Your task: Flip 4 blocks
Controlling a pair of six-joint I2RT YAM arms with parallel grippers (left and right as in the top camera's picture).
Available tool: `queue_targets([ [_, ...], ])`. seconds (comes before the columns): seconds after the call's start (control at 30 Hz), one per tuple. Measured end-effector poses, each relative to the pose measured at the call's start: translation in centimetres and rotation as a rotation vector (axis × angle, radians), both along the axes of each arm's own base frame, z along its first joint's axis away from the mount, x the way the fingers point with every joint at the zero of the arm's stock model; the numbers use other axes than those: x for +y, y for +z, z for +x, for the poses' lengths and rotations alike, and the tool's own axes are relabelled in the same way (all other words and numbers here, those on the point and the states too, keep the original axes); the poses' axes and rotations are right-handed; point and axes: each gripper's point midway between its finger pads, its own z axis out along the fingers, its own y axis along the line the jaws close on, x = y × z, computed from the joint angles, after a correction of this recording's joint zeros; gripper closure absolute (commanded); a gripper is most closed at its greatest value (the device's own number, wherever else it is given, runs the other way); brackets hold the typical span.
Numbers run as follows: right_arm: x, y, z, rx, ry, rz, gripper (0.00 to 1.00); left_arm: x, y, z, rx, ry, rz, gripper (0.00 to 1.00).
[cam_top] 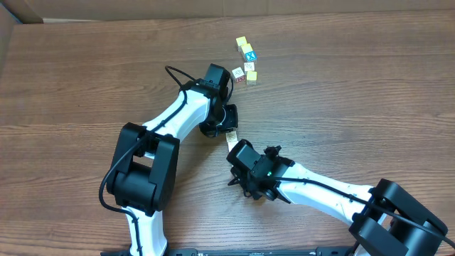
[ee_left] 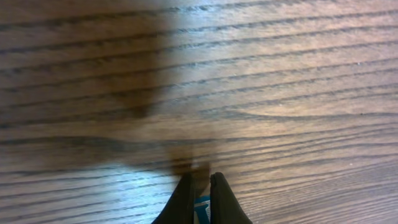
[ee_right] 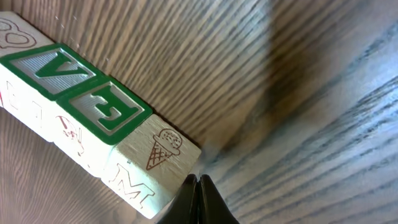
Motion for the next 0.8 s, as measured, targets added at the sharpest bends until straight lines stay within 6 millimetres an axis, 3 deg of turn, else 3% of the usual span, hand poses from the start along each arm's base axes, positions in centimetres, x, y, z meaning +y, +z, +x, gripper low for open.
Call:
queue_targets([
  [0.5,-0.5,-0.3,-0.5,0.026,-0.013,-0.019,0.96,0.1,0.2,0.0,0.006,0.004,-0.003,0.96],
  [0.8,-0.5,-0.3,-0.7,0.027,0.035,-0.023,0.96,1.5,2.6,2.9,-0.04,0.056,-0.018,0.96],
])
